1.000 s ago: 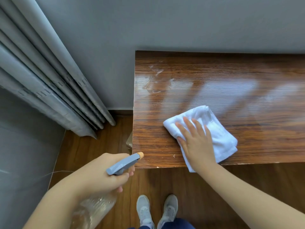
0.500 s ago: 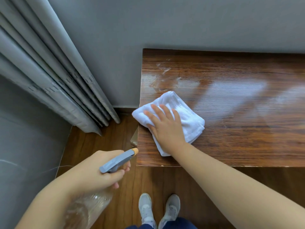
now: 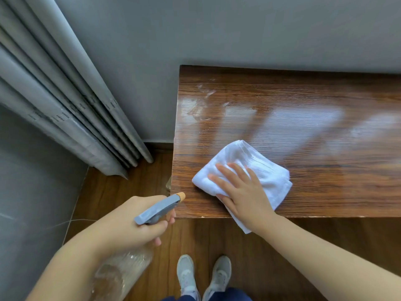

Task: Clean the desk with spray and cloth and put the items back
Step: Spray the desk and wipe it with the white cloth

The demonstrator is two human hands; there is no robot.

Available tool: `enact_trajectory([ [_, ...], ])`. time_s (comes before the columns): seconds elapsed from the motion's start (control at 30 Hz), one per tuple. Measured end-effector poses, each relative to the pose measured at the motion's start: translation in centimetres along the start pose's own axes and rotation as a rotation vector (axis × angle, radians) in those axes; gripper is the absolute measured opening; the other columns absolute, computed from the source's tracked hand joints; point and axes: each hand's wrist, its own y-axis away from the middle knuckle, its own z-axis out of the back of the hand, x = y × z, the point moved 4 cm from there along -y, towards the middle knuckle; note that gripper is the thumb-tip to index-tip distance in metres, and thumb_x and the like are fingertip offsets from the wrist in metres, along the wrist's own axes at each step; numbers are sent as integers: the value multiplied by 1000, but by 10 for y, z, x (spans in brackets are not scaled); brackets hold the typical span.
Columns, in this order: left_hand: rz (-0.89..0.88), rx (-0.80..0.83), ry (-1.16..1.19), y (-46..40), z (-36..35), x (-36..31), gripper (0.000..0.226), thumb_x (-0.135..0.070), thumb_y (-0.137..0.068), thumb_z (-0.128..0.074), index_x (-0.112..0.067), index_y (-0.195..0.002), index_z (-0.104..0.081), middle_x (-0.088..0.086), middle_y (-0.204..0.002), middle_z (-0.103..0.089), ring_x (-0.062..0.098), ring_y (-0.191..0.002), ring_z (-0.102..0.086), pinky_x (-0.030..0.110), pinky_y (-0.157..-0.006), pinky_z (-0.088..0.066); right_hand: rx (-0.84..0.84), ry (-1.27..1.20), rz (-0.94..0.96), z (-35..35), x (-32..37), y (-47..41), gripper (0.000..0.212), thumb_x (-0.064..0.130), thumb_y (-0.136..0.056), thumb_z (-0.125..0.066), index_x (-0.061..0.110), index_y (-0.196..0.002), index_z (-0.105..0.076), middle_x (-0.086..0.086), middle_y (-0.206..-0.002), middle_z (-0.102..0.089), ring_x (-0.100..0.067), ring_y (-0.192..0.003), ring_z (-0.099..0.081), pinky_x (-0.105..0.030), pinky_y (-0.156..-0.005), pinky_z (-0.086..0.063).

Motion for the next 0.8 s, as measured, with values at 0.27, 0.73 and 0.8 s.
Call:
enact_trajectory([
  [0.27, 29, -47, 3, 7, 13, 11, 17, -15, -93, -60, -31, -94, -65, -2, -101, -72, 14, -70, -75, 25, -67, -54, 25, 33, 71, -8, 42, -43, 45, 41, -94, -35, 36, -139, -40, 4, -150, -40, -30, -137, -37, -48, -109, -17],
  [0.73, 34, -39, 22, 8, 12, 20, 18, -12, -93, -61, -29, -98, -66, -3, -104, -71, 17, -72, -75, 22, -66, -51, -57, 64, -136, 5, -34, -61, 45, 41, -94, -36, 30, -135, -51, 0, -143, -49, -29, -131, -40, -45, -106, -23],
  [0.8, 30, -33, 23, 6, 11, 18, 17, -13, -93, -61, -29, -97, -67, -3, -104, -71, 17, -72, -75, 22, -66, -53, -56, 70, -168, 8, -45, -43, 46, 40, -93, -36, 29, -135, -50, -2, -144, -48, -30, -131, -40, -47, -105, -26],
])
